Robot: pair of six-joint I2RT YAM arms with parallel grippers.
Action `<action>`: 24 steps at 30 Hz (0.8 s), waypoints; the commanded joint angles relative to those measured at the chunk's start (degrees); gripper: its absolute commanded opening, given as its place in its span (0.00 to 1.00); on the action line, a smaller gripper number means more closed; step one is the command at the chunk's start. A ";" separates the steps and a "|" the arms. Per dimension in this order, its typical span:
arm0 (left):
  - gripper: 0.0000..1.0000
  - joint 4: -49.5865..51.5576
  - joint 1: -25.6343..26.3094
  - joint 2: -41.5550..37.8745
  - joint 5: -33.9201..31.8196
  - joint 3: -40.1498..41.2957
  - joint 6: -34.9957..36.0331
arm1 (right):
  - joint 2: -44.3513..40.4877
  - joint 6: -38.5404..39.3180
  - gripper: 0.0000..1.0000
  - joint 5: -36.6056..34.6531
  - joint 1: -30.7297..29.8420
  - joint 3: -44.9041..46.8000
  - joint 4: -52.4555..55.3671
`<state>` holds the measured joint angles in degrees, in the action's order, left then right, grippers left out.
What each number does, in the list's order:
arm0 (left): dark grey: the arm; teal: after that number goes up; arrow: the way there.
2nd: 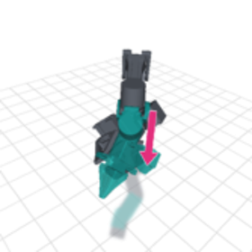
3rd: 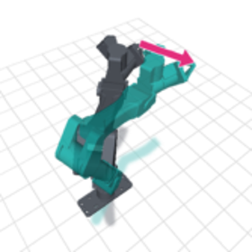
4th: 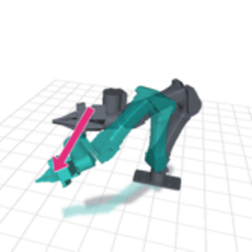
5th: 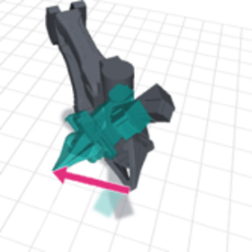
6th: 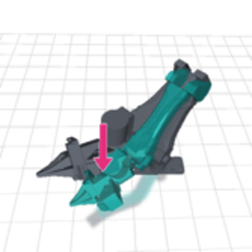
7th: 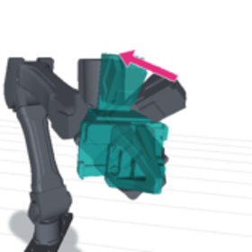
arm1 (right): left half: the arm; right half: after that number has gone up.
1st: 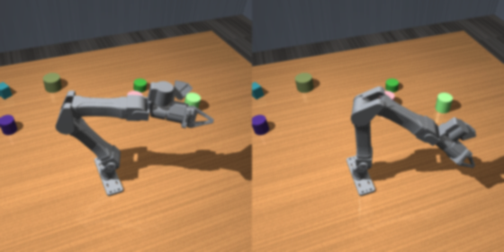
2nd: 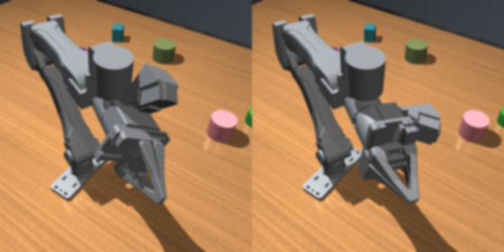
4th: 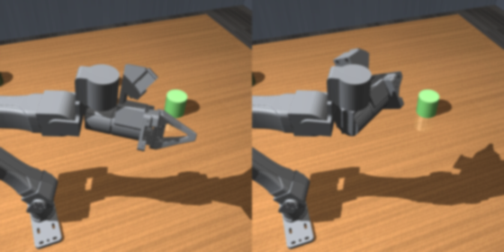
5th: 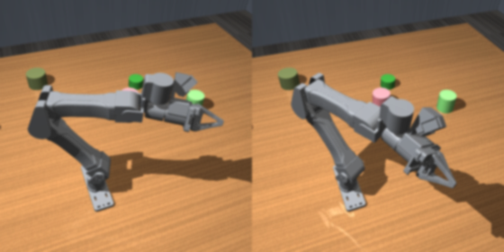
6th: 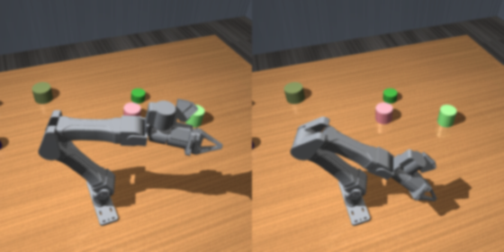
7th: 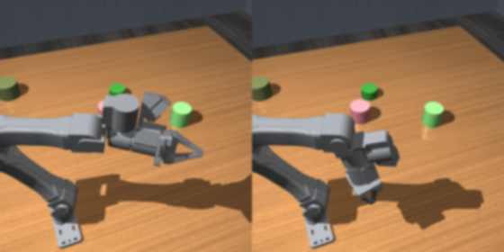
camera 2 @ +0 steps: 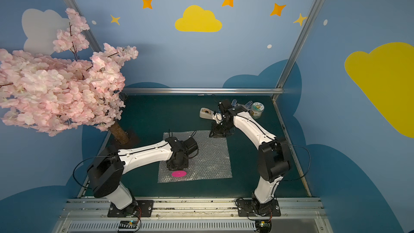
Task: Wrap wine glasses in bubble wrap
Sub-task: Place the wine glass on the bubble wrap.
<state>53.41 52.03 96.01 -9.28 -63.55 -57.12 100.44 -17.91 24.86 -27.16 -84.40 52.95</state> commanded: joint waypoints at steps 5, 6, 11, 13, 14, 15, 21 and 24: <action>0.23 1.41 0.25 0.91 -1.50 -0.40 0.34 | -0.24 -0.10 0.30 0.01 -0.01 0.20 0.03; 0.24 1.89 0.18 0.68 -1.73 -0.55 0.43 | -0.25 -0.06 0.31 0.01 0.06 0.07 0.05; 0.45 6.39 0.31 -2.78 -4.16 -4.07 1.49 | -1.25 -0.25 0.34 0.01 0.98 -1.48 0.40; 0.50 8.32 0.17 -4.33 -4.92 -6.64 2.91 | -1.31 -0.28 0.36 -0.30 1.48 -2.55 0.40; 0.53 9.11 -0.09 -5.07 -4.93 -7.88 3.80 | -1.09 -0.40 0.38 -0.84 1.93 -3.14 0.40; 0.54 9.68 -0.38 -5.56 -4.83 -8.80 4.71 | -0.67 -0.59 0.39 -1.27 2.43 -3.89 0.32; 0.60 7.84 -10.42 -10.17 -0.21 -7.39 9.49 | 0.37 -2.41 0.42 -2.37 4.57 -6.13 -2.39; 0.58 2.86 -19.13 -14.16 4.68 0.03 11.03 | -0.28 -3.46 0.42 -1.21 3.96 -4.87 -4.06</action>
<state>57.19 38.20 83.88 -8.82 -68.49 -49.01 100.47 -19.92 23.31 -22.50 -89.25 50.37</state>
